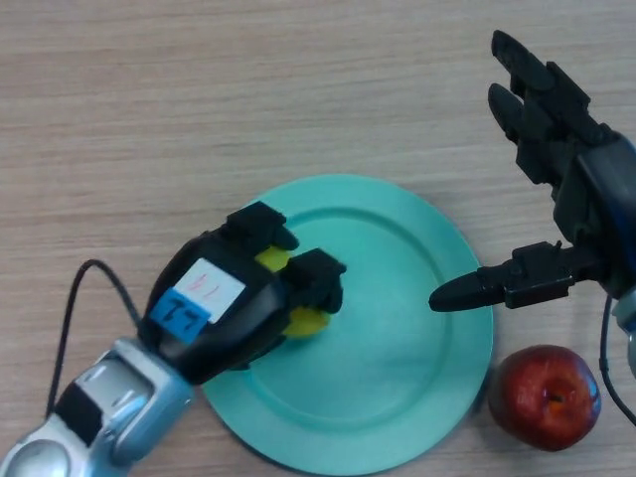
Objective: Pick up the yellow starfruit and place it on the plate
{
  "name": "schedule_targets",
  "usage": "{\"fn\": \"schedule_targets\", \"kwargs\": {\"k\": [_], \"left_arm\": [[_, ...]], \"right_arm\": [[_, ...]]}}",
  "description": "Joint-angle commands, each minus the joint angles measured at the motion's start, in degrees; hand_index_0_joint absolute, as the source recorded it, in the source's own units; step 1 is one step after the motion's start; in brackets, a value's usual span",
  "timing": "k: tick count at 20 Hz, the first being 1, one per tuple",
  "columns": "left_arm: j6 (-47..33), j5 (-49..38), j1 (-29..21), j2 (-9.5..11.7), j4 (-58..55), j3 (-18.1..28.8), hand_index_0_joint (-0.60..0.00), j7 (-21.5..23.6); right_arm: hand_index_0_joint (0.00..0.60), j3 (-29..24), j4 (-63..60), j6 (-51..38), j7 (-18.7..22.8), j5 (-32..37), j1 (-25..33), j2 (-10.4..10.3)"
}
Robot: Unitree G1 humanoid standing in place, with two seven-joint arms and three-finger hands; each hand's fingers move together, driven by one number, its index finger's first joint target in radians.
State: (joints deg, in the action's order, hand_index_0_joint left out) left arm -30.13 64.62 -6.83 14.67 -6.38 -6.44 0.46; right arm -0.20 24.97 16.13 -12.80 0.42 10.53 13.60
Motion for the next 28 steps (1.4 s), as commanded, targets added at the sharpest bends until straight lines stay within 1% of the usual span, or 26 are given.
{"fn": "schedule_targets", "kwargs": {"k": [1,2,3,4,5,6,7,8,9,13,15,17,20,21,22,23,24,25,26,27,28], "left_arm": [[3.34,-15.38,-1.60,-2.21,-3.42,-0.17,-0.600,-2.13],[5.45,-19.11,-1.86,-2.87,-4.43,-0.46,-0.600,-4.13],[7.37,-21.46,-2.37,-3.32,-5.34,-0.37,-0.600,-4.32],[7.91,-22.26,-2.50,-3.42,-5.57,-0.39,-0.550,-4.28],[8.21,-22.48,-2.52,-3.41,-5.59,-0.52,-0.400,-4.45],[8.48,-22.55,-2.50,-3.39,-5.57,-0.65,-0.300,-4.61],[9.15,-22.52,-2.34,-3.35,-5.57,-0.83,-0.150,-5.03],[9.99,-22.06,-1.97,-3.27,-5.77,-0.98,-0.050,-5.40],[10.78,-21.54,-1.34,-3.16,-6.20,-1.11,0.000,-5.71],[11.80,-20.24,-0.98,-3.07,-7.03,-0.94,0.000,-5.17],[12.63,-20.77,-1.56,-2.92,-9.00,-0.18,0.000,-4.81],[13.03,-24.27,-2.35,-2.88,-12.10,0.84,0.000,-5.04],[13.54,-26.74,-3.88,-1.51,-14.94,3.83,0.000,-5.32],[14.29,-29.96,-4.50,-0.69,-15.76,6.01,0.000,-5.53],[15.22,-32.56,-4.72,-0.38,-15.98,7.25,0.000,-5.12],[15.73,-36.81,-4.82,0.53,-15.56,9.21,0.000,-3.68],[15.50,-38.68,-4.97,1.16,-15.28,10.30,0.000,-3.01],[15.71,-42.77,-5.37,2.23,-15.50,12.22,0.000,-2.63],[16.48,-45.57,-5.55,2.74,-15.82,13.37,0.000,-2.88],[17.70,-50.66,-5.58,3.60,-16.28,15.24,0.000,-3.24],[18.45,-53.11,-5.54,3.87,-16.26,15.97,0.000,-3.06]], "right_arm": [[0.000,-2.90,3.85,-5.54,1.50,2.88,1.16,1.56],[0.000,-2.93,4.11,-5.42,1.40,2.87,0.93,1.54],[0.000,-3.00,4.13,-5.47,1.47,2.85,1.00,1.51],[0.000,-3.00,4.03,-5.62,1.51,2.78,1.04,1.52],[0.000,-3.00,4.06,-5.67,1.48,2.71,0.97,1.55],[0.000,-3.00,4.08,-5.68,1.45,2.62,0.92,1.56],[0.000,-3.06,4.08,-5.72,1.43,2.51,0.81,1.55],[0.000,-3.03,4.13,-5.79,1.46,2.36,0.53,1.52],[0.000,-2.97,4.15,-6.08,1.45,2.08,0.14,1.48],[0.000,-2.95,4.32,-5.63,2.01,2.60,0.31,1.41],[0.000,-2.86,4.26,-5.45,1.58,2.26,0.16,1.40],[0.000,-2.83,3.62,-5.81,1.62,2.11,0.52,1.41],[0.000,-3.16,3.51,-5.74,1.54,2.74,0.58,1.47],[0.000,-3.20,3.68,-5.27,1.40,2.73,0.64,1.62],[0.000,-3.30,3.55,-5.32,1.38,2.84,0.68,1.63],[0.000,-3.37,3.28,-5.80,1.44,3.03,0.47,1.60],[0.000,-3.35,3.17,-5.97,1.38,2.88,0.50,1.67],[0.000,-3.49,3.05,-5.88,1.24,2.79,0.88,1.80],[0.000,-3.38,2.78,-6.11,1.19,2.56,0.93,1.83],[0.000,-3.22,2.26,-6.82,0.94,2.08,0.74,1.82],[0.000,-3.22,2.09,-7.05,0.73,2.02,0.55,1.78]]}}
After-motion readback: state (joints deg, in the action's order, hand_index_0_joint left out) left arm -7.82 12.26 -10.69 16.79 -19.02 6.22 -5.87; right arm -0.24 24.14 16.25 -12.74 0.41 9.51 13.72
